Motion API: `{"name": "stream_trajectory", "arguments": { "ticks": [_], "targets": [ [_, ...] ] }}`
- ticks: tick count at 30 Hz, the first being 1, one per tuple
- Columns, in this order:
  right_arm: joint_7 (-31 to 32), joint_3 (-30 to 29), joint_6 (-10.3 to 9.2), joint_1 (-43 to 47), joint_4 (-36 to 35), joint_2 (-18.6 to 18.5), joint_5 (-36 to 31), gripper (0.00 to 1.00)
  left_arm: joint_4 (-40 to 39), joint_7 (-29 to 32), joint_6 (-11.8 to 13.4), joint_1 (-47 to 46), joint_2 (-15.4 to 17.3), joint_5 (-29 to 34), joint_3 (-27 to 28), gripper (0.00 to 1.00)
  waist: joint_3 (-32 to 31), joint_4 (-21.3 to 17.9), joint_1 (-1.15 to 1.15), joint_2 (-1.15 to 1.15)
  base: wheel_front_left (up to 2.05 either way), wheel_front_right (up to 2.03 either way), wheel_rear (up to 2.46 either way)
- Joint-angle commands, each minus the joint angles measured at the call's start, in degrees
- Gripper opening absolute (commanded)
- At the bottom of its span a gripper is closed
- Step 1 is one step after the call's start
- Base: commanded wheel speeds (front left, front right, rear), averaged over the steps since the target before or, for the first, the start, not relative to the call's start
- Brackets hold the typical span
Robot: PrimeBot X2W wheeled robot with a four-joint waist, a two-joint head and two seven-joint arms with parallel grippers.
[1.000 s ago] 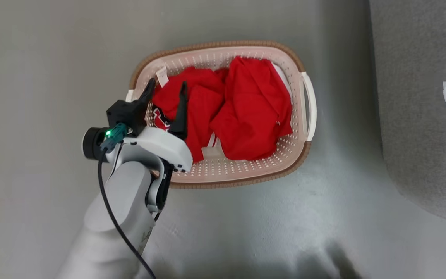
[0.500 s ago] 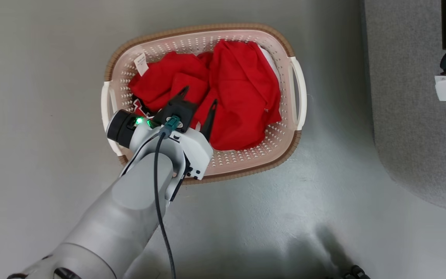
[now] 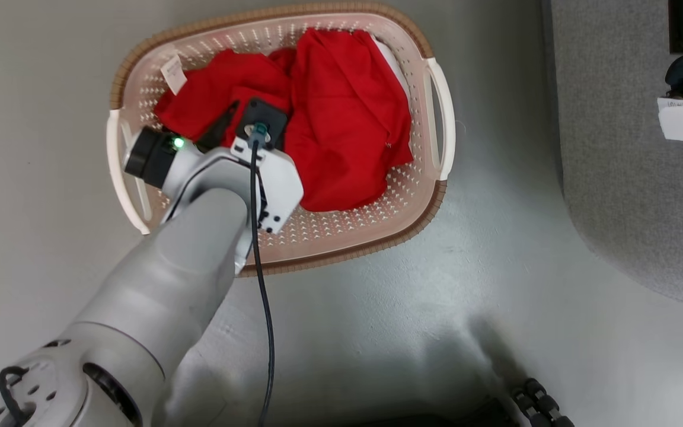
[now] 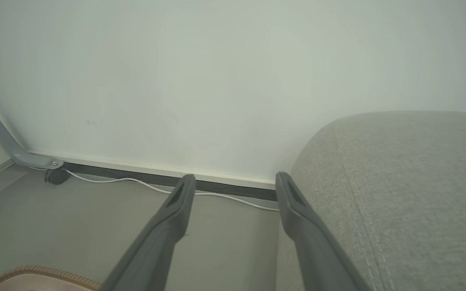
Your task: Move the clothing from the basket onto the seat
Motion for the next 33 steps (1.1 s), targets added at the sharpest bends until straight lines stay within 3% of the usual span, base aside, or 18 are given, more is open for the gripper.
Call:
{"name": "stream_trajectory", "arguments": {
  "ticks": [1,8,19,23,25,33],
  "targets": [
    [-0.6,0.6,0.24,1.2,-1.9,-0.3,0.2,1.00,0.4,0.8,1.0,-1.0,0.5,-0.9,-0.1,1.00,0.9,-0.4,0.00,0.00,0.00,0.00,0.00],
    [-0.6,0.9,0.24,0.2,-3.9,0.2,0.1,1.00,2.9,5.3,2.8,-3.7,0.5,-2.2,-3.3,1.00,3.0,-1.3,0.00,0.00,0.00,0.00,0.00],
    [-0.6,0.8,0.24,-0.4,-5.9,0.8,0.3,1.00,6.6,12.3,2.5,-6.3,0.5,-1.7,-6.7,1.00,5.0,-3.0,0.00,0.00,0.00,0.00,0.00],
    [-0.6,0.3,0.24,-0.1,-6.1,0.9,0.3,1.00,7.8,12.1,1.6,-6.5,0.5,-1.5,-7.0,1.00,5.2,-3.1,0.00,0.00,0.00,0.00,0.00],
    [-0.6,0.1,0.24,0.0,-6.0,0.8,0.2,1.00,8.0,11.1,0.7,-6.7,0.5,-1.3,-7.2,0.00,5.4,-3.1,0.00,0.00,0.00,0.00,0.00],
    [-0.6,0.1,0.24,-0.2,-4.9,1.6,0.3,1.00,8.2,5.5,-1.5,-5.8,0.5,-3.2,-6.5,0.00,4.1,-2.7,0.00,0.00,0.00,0.00,0.00]
  ]
}}
